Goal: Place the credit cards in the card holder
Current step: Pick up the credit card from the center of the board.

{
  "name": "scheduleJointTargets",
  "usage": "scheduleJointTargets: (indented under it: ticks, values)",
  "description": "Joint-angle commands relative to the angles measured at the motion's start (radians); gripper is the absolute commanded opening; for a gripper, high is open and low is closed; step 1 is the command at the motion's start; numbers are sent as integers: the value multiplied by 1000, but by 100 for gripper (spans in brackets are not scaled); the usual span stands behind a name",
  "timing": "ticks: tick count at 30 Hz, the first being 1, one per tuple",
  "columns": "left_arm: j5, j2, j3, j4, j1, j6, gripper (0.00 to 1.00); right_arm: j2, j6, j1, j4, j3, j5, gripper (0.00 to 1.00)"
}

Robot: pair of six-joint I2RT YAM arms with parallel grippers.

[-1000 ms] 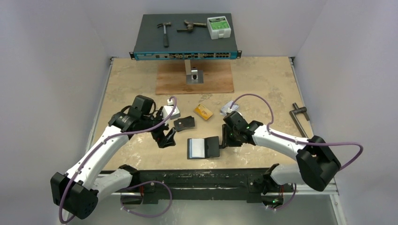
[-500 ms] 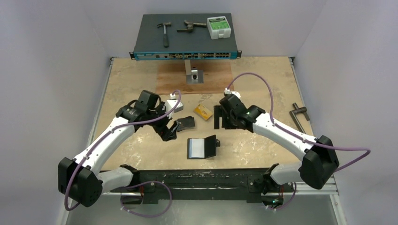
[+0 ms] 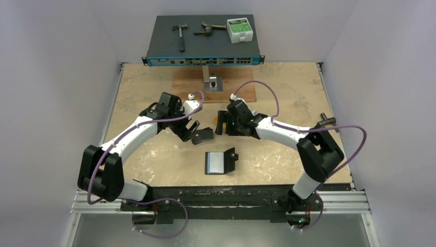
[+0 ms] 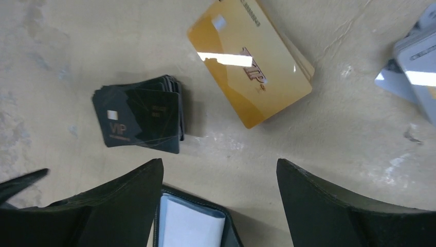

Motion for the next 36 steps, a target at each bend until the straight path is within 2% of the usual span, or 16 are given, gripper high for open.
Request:
scheduleJointTargets:
  ticks: [1, 12, 19, 22, 30, 36]
  values:
    - [16, 19, 50, 107, 46, 18, 90, 38, 47, -1, 222, -46, -78, 80]
    - [51, 10, 17, 117, 68, 26, 89, 189, 102, 16, 394, -51, -149, 79]
    - [46, 1, -2, 122, 68, 37, 89, 272, 117, 70, 357, -3, -96, 73]
    - [46, -3, -13, 123, 69, 46, 89, 280, 128, 92, 350, -8, -67, 68]
    - [43, 2, -14, 128, 68, 69, 89, 242, 153, 100, 349, -78, -11, 35]
    - [53, -6, -13, 126, 68, 66, 88, 226, 157, 100, 343, -123, 15, 35]
